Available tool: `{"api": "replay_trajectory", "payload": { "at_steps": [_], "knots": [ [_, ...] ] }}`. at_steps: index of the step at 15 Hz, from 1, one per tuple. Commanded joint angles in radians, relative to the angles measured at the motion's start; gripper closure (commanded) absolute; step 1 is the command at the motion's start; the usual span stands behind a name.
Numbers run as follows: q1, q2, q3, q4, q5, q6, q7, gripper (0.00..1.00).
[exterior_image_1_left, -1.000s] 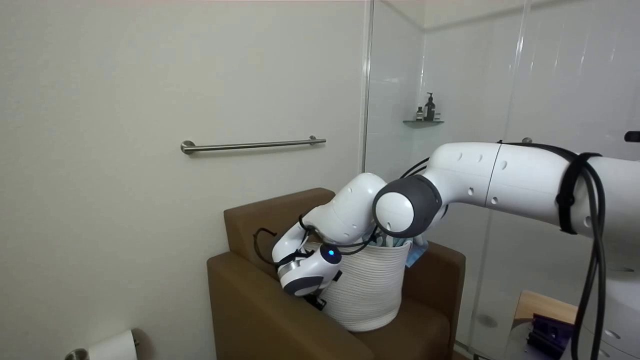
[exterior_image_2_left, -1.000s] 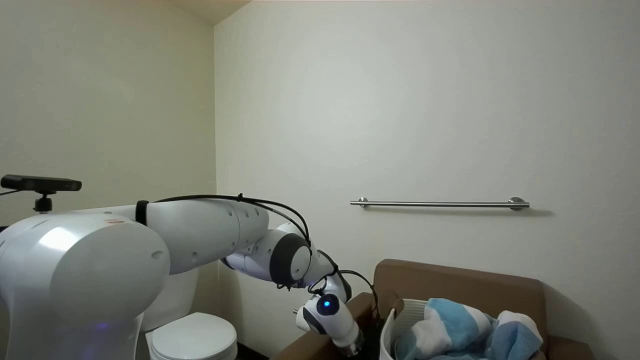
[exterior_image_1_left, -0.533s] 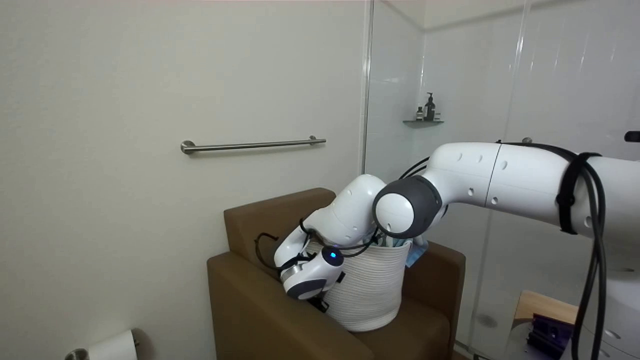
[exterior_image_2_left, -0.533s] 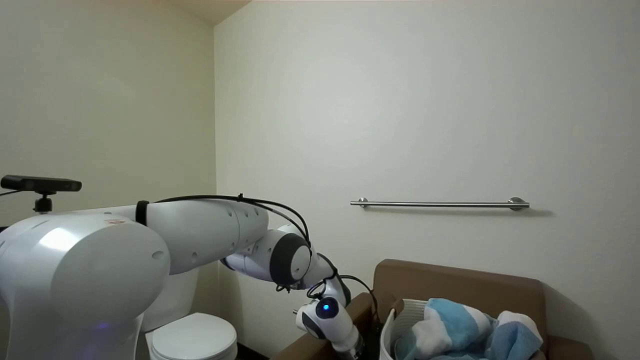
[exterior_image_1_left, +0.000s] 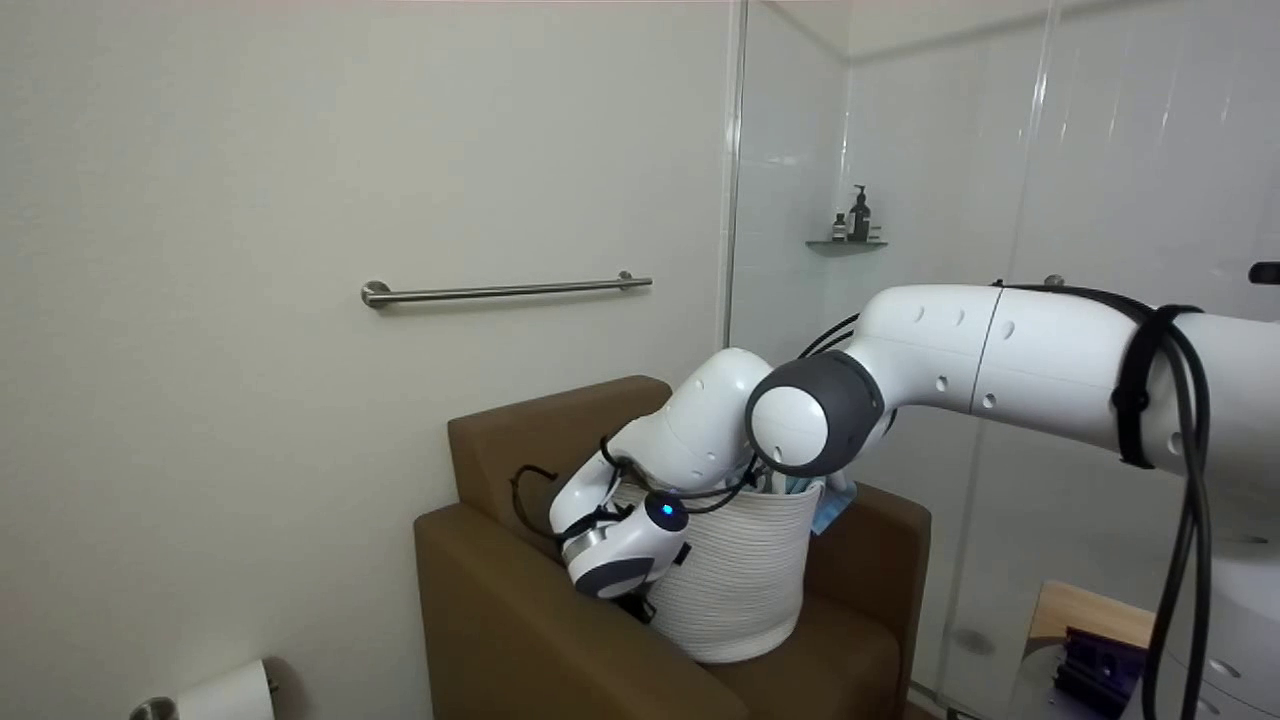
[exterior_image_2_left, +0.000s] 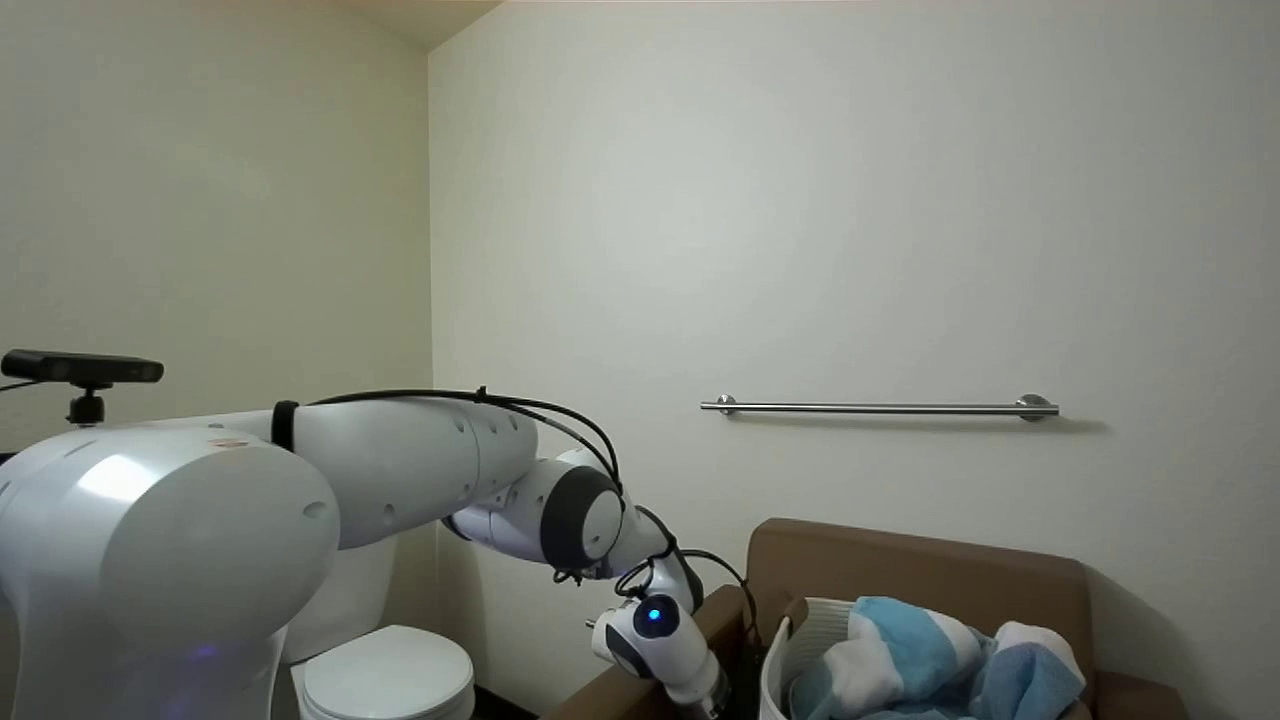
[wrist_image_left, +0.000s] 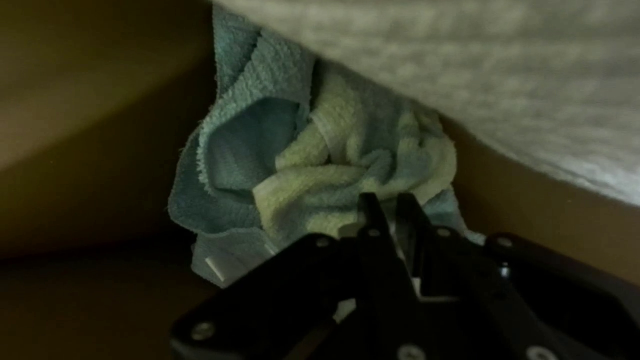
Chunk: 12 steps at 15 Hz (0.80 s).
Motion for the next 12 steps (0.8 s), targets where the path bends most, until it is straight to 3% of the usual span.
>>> {"api": "replay_trajectory", "payload": {
  "at_steps": [1,3,5,9,12],
  "knots": [
    [-0.054,-0.001,0.045,0.020,0.007,-0.148,0.001,0.54],
    [-0.098,-0.003,0.095,0.023,0.025,-0.220,-0.018,0.42],
    [-0.089,-0.003,0.072,0.048,0.114,-0.265,0.003,0.29],
    [-0.014,-0.006,-0.063,0.137,0.357,-0.204,0.003,0.04],
    [0.040,-0.007,-0.165,0.161,0.470,-0.113,0.003,0.00]
  ]
}}
